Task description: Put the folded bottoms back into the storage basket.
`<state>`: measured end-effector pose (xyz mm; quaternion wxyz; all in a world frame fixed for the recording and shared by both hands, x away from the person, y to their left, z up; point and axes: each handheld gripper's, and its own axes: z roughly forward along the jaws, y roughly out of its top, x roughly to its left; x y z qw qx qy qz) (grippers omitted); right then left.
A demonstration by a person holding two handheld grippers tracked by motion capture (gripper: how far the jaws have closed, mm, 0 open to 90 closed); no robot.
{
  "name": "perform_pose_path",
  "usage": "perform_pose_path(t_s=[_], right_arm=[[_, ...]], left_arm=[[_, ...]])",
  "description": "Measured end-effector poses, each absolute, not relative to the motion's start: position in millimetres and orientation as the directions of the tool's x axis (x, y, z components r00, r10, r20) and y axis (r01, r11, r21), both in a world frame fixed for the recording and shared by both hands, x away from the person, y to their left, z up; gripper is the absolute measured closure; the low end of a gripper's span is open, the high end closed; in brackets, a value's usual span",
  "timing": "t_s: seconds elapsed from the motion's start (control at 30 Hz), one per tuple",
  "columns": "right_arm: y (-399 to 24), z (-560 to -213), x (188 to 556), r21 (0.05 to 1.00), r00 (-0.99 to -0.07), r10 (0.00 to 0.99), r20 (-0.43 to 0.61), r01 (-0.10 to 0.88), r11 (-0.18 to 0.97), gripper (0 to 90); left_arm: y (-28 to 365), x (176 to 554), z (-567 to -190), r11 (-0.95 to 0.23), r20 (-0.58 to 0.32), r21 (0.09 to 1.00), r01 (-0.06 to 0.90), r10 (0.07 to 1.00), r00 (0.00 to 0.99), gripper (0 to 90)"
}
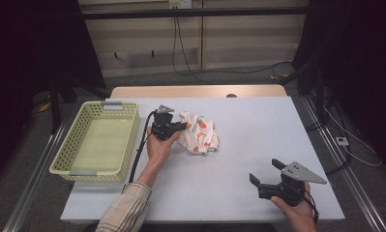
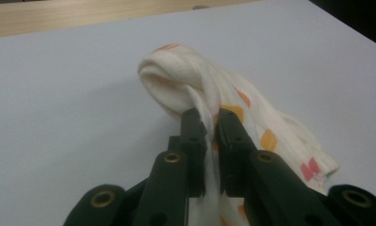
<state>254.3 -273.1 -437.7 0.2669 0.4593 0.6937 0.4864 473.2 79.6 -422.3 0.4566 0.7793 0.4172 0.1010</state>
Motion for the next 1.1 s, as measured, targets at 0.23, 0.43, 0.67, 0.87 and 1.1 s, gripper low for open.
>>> perform_pose_path(t_s=[0.23, 0.43, 0.67, 0.87, 1.1], right_arm=[[-273, -438, 254, 0.921, -0.435, 0.897, 0.078, 0.377, 0.103, 3.6], [-273, -438, 254, 0.921, -0.436, 0.897, 0.077, 0.376, 0.104, 3.6], [-273, -438, 254, 0.92, -0.434, 0.897, 0.077, 0.377, 0.103, 3.7], [-274, -437, 254, 0.921, -0.434, 0.898, 0.079, 0.376, 0.101, 3.5], [-274, -437, 254, 0.921, -0.434, 0.898, 0.078, 0.376, 0.101, 3.5]], left_arm=[[80, 470, -415, -0.259, -0.191, 0.807, 0.531, 0.736, 0.65, 82.9], [78, 466, -410, -0.268, -0.175, 0.816, 0.512, 0.73, 0.66, 83.0], [80, 461, -400, -0.266, -0.161, 0.834, 0.484, 0.721, 0.674, 83.1], [80, 454, -396, -0.285, -0.132, 0.843, 0.456, 0.712, 0.689, 83.2], [84, 449, -387, -0.275, -0.127, 0.859, 0.432, 0.704, 0.699, 83.1]])
